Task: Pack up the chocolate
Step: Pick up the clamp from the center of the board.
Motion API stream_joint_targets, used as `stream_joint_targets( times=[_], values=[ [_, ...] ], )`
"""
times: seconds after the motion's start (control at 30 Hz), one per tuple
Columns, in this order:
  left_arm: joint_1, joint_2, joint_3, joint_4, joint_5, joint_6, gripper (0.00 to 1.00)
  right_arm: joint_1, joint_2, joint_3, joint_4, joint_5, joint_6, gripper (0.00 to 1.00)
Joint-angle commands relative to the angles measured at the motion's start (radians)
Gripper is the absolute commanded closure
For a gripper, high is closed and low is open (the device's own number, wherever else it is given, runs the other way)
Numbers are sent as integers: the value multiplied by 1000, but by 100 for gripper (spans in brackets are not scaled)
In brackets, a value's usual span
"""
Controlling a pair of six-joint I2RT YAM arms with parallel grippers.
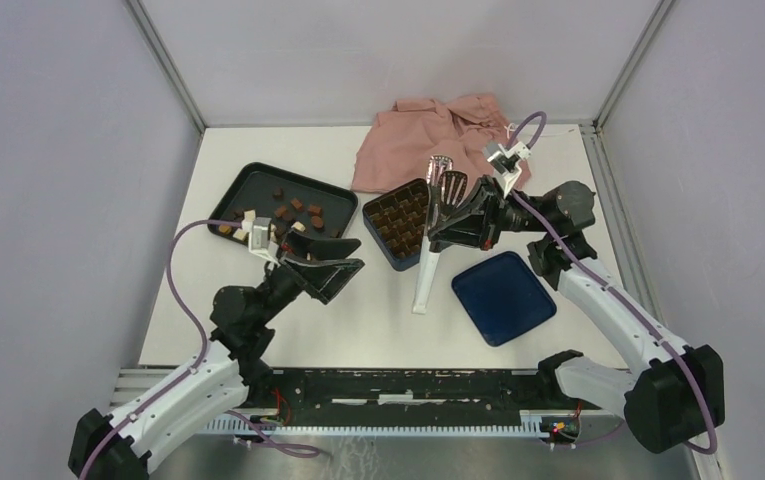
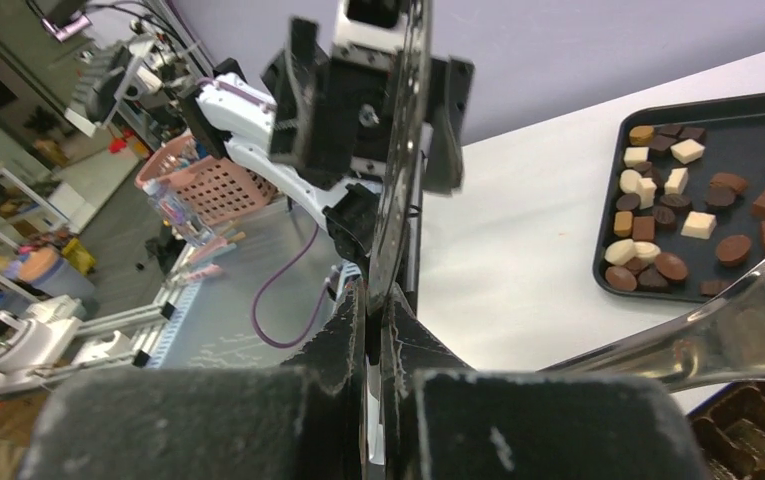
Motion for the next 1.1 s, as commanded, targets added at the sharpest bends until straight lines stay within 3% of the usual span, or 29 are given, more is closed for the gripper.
stream_joint_targets(
  times=[0.0, 0.23, 0.63, 1.07],
  values=[
    [3, 90, -37, 103, 15, -139, 0, -4, 37, 11, 295, 26, 260, 100],
    [-12, 290, 20, 267, 107, -189, 0, -4, 74, 64, 309, 81, 358, 100],
    [-133, 516, 55, 501, 90, -169, 0, -4, 143, 54, 441, 127, 491, 100],
    [-190, 601, 156, 387, 30, -88, 0, -2, 131, 26, 455, 152, 502, 100]
  ],
)
